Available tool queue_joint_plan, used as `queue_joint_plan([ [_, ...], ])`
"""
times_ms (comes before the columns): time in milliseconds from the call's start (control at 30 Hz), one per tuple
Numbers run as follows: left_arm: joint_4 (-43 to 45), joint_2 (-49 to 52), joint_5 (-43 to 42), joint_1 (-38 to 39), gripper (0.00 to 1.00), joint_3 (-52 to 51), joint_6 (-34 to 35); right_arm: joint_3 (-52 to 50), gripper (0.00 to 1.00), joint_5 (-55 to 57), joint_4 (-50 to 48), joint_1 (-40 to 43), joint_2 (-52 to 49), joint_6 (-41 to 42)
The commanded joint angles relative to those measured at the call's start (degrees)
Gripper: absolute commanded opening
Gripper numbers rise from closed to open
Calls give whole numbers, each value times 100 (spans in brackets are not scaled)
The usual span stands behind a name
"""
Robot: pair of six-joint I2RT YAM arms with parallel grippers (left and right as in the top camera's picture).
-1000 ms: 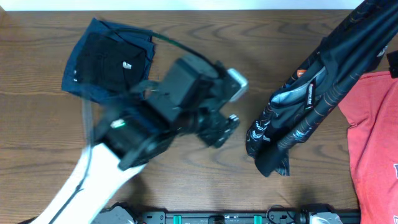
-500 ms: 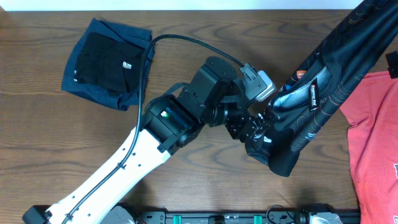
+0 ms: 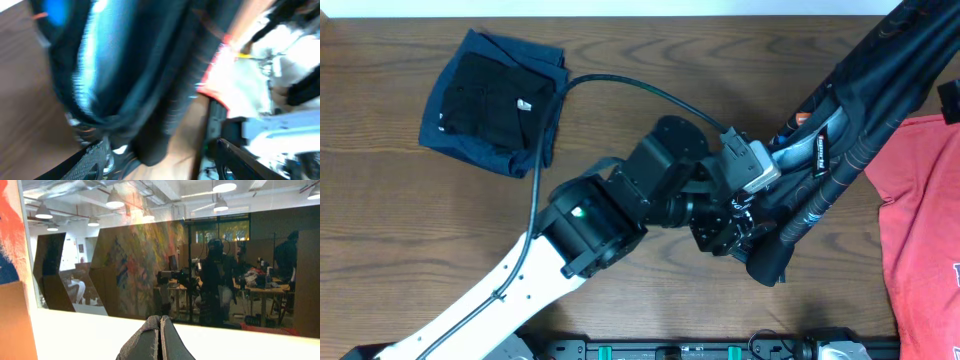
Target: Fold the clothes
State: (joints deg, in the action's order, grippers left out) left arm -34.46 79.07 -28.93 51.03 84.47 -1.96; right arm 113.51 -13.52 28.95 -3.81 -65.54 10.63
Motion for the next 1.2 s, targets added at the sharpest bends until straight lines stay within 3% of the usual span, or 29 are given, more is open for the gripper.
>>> queue_joint_plan([
  [0, 63, 343, 612, -11, 70, 7, -245, 85, 1, -7, 11, 42, 2, -63],
  [167, 640, 647, 540, -4, 70, 7, -332, 85, 1, -7, 105, 42, 2, -66],
  [333, 774, 518, 496, -4, 48, 9, -332, 85, 1, -7, 170, 42, 0, -109],
  [667, 492, -55, 501, -4, 48, 9, -334, 85, 1, -7, 212, 42, 2, -170],
  [800, 481, -28, 496, -4, 38, 9, -334, 85, 1, -7, 214, 42, 2, -170],
  [1167, 540, 393, 501, -4, 39, 9, -334, 85, 1, -7, 225, 42, 2, -170],
])
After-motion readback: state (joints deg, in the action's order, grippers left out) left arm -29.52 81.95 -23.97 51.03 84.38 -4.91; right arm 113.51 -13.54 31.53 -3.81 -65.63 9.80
